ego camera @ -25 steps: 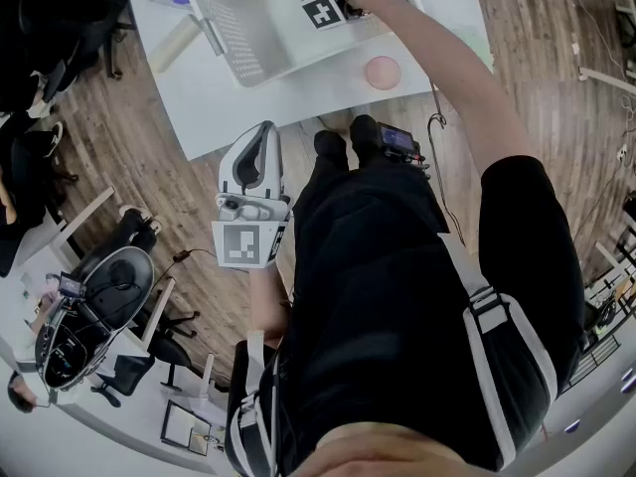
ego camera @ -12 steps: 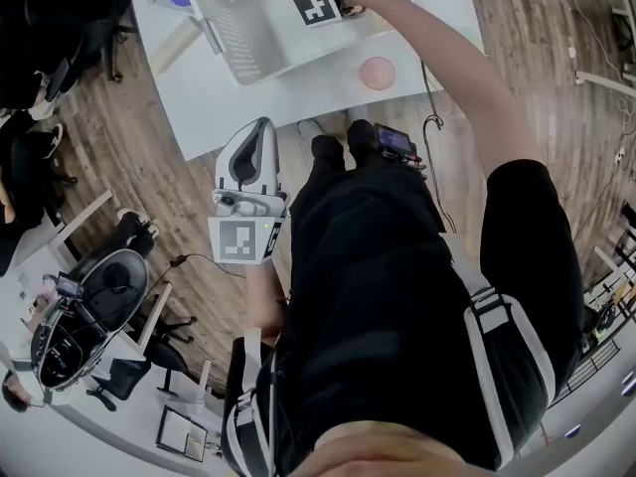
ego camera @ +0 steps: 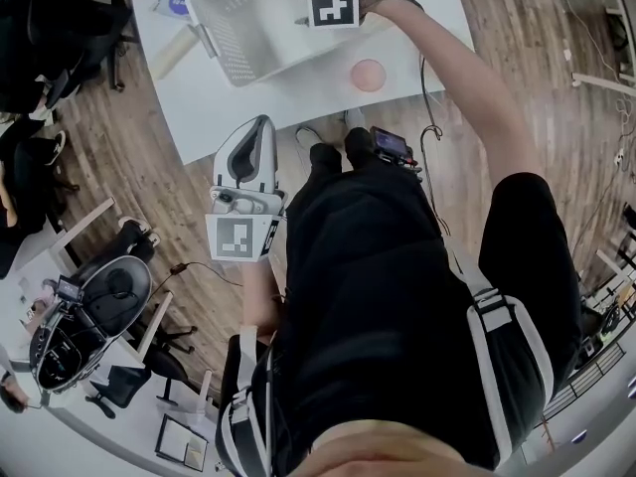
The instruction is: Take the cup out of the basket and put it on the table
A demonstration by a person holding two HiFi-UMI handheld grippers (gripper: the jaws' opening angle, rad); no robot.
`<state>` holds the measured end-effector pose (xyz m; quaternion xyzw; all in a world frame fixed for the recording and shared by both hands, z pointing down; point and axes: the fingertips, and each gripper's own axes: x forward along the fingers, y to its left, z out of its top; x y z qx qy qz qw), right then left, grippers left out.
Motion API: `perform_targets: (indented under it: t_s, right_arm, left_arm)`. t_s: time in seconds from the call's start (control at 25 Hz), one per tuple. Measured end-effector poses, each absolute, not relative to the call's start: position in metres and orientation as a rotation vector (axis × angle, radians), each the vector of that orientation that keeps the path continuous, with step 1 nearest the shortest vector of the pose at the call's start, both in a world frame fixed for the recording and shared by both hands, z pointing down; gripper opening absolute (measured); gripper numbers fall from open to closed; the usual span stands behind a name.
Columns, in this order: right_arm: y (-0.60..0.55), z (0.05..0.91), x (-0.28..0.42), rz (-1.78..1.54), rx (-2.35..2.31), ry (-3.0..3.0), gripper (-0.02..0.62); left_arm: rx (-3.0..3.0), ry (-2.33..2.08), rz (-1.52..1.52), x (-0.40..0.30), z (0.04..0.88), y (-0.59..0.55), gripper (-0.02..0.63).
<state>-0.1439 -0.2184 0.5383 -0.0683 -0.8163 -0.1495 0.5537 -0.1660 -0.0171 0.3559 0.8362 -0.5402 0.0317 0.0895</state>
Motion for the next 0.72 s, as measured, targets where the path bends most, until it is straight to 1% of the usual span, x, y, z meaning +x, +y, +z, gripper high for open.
perform_targets:
  t_s: [0.44,0.72]
  right_arm:
    - [-0.199,0.465,-0.15,-0.423,0.041,-2.229,0.353]
    - [-0.195,0.407,-0.142,-0.326,0.213,-2.5,0.353]
  left_arm:
    - [2.537,-1.586,0.091,-0.146,0.345,-0.016,0.02]
    - [2.555,-1.587,0.081,-0.139,0.341,-0.021,0.02]
